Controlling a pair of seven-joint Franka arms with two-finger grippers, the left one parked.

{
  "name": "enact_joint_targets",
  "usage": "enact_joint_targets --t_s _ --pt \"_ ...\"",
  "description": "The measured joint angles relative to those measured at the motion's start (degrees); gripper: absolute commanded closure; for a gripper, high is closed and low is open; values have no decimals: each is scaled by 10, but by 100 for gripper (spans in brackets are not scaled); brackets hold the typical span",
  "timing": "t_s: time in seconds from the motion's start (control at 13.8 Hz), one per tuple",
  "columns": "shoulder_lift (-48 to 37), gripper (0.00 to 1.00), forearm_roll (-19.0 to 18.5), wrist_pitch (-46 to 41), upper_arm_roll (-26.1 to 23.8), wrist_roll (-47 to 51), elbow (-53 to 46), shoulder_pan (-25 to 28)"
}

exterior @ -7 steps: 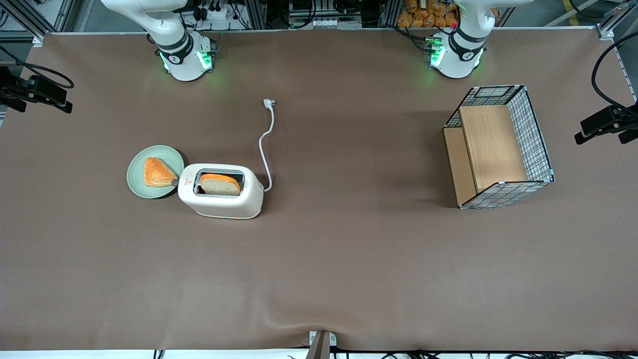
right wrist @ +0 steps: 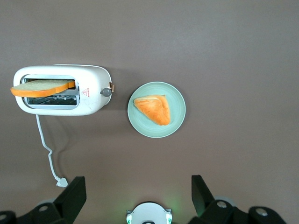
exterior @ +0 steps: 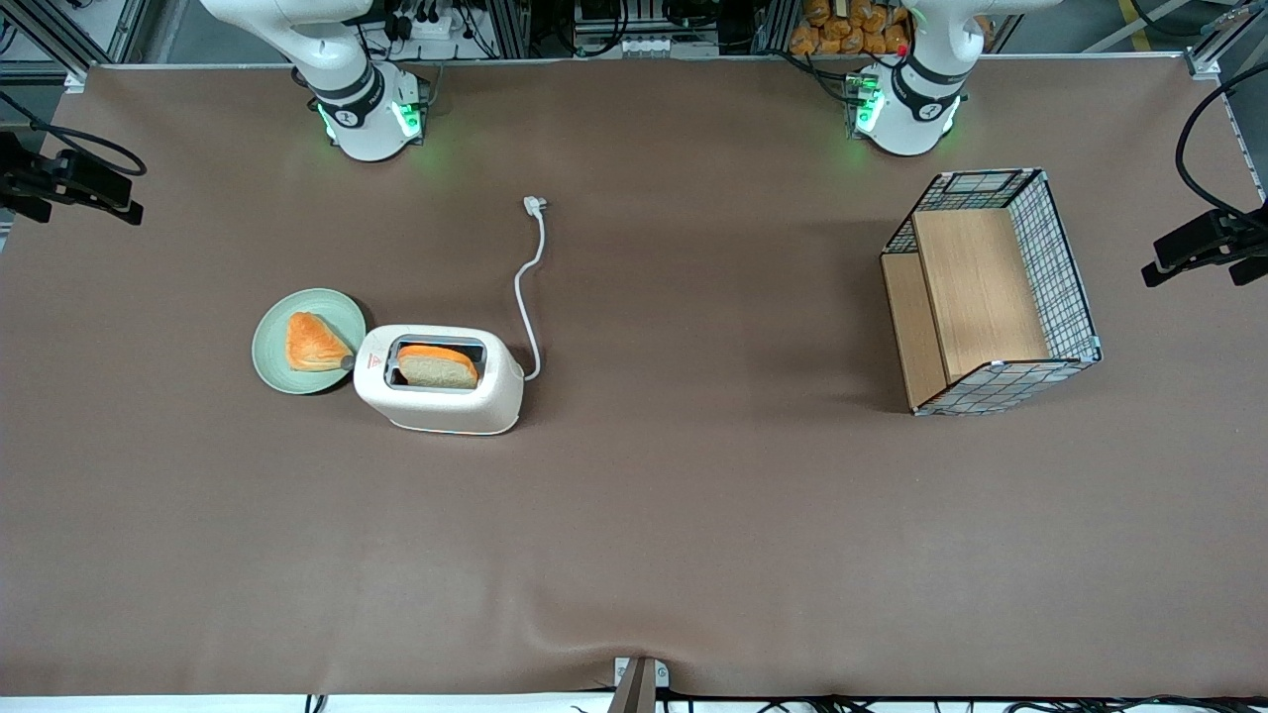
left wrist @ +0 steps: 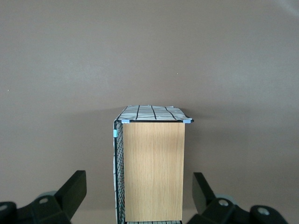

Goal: Press toaster button with right arm

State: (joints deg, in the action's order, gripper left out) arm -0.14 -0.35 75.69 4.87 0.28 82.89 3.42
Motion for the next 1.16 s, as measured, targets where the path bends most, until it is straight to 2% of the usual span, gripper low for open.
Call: enact_joint_targets --t_s 0.51,0.87,1.16 --pt "11 0 2 -8 -2 -20 2 3" --pt "27 0 11 -29 -5 -19 12 44" --pt "54 0 28 -29 -5 -19 21 53"
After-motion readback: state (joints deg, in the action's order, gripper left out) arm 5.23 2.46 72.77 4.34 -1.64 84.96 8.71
